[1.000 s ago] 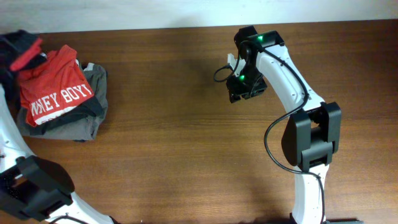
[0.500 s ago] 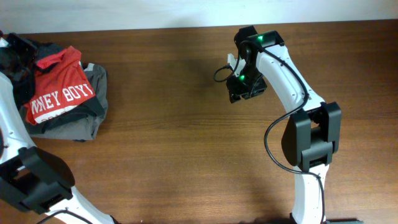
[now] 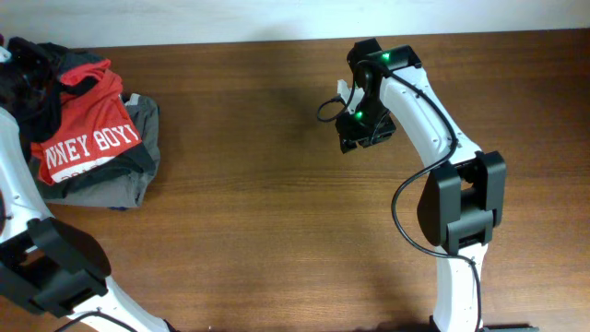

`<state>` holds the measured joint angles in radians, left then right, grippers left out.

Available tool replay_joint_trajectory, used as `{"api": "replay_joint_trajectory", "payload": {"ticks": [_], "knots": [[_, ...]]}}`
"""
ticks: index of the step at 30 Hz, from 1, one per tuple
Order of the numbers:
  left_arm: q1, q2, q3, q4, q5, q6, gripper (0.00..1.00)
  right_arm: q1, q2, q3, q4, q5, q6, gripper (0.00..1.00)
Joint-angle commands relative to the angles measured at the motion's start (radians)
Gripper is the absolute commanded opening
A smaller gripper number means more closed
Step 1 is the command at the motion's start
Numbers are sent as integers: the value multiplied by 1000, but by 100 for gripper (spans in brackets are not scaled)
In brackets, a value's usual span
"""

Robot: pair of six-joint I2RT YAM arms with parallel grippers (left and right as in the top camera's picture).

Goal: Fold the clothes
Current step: 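Carry the pants left and lower them onto the red shirt stack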

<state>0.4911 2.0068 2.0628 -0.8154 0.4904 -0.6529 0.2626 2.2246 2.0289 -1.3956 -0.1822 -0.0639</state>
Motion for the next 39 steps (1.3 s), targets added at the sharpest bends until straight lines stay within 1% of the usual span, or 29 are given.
{"api": "replay_joint_trajectory", "payload": {"ticks": [1,4,8,14,16,18,22,28,36,37,38,39], "knots": [[-7,0,10,-64,48,-29,0,3,-13,10,1,10,-10,53],[-23,0,10,-172,48,-15,0,3,-13,10,4,10,-10,53],[-76,0,10,-264,16,93,0,3,-13,10,5,10,-10,53],[-156,0,10,-404,-323,109,0,3,-13,10,5,10,-10,53],[-177,0,10,-412,-409,109,0,3,-13,10,4,10,-10,53],[-190,0,10,-409,-455,109,0,3,-13,10,4,10,-10,53],[-194,0,10,-407,-466,109,0,3,-13,10,3,10,-10,53],[-194,0,10,-387,-547,108,0,3,-13,10,3,10,-10,53],[-194,0,10,-375,-547,104,0,3,-13,10,3,10,-11,53],[-194,0,10,-380,-547,104,1,3,-13,10,3,10,-11,53],[-194,0,10,-385,-547,104,5,3,-13,10,3,10,-11,53],[-194,0,10,-392,-546,104,16,3,-13,10,3,10,-11,53]]}}
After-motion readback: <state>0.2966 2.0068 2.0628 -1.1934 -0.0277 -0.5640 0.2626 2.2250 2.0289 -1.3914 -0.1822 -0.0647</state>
